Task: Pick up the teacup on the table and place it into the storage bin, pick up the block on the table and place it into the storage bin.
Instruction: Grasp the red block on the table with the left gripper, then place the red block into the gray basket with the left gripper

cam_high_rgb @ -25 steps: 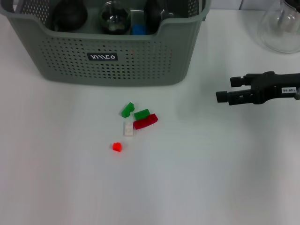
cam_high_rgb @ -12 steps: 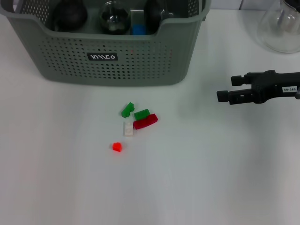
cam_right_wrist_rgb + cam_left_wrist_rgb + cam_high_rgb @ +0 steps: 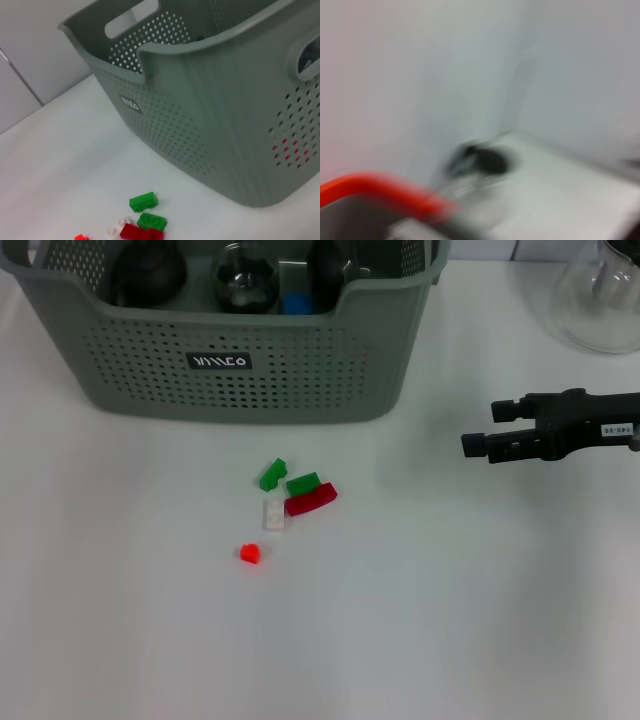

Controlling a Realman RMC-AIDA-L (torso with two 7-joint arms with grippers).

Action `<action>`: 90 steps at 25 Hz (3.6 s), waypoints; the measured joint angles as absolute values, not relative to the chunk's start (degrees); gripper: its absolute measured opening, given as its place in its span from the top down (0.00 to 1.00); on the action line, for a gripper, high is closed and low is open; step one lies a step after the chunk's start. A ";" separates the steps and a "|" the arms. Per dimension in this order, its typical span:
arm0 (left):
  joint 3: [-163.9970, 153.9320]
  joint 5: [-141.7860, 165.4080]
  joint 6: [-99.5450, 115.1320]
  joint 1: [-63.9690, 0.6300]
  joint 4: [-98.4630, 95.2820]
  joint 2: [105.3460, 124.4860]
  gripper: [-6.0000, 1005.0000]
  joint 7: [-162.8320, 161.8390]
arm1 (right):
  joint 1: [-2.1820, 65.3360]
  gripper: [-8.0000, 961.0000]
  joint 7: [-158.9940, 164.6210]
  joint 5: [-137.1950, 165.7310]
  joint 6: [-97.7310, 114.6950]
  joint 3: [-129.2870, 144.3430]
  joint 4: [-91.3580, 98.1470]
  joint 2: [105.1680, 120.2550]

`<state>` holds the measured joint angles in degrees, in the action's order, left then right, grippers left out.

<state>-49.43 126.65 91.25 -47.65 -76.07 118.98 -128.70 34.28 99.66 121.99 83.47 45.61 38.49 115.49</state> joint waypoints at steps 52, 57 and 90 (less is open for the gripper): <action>-99.12 157.14 88.48 -32.90 -76.83 124.54 0.39 -121.76 | 34.21 0.01 99.93 121.99 83.45 45.44 37.88 116.63; -99.25 157.10 87.09 -33.49 -75.02 124.54 0.45 -121.54 | 34.19 0.01 99.93 121.99 83.42 45.43 37.88 116.63; -85.83 147.80 94.19 -29.25 -85.36 124.62 0.84 -122.97 | 34.09 0.01 99.93 121.98 83.49 45.35 37.97 116.17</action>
<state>-85.83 147.80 94.19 -29.25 -85.36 124.62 -122.97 34.09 99.94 121.98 83.49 45.35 37.97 116.17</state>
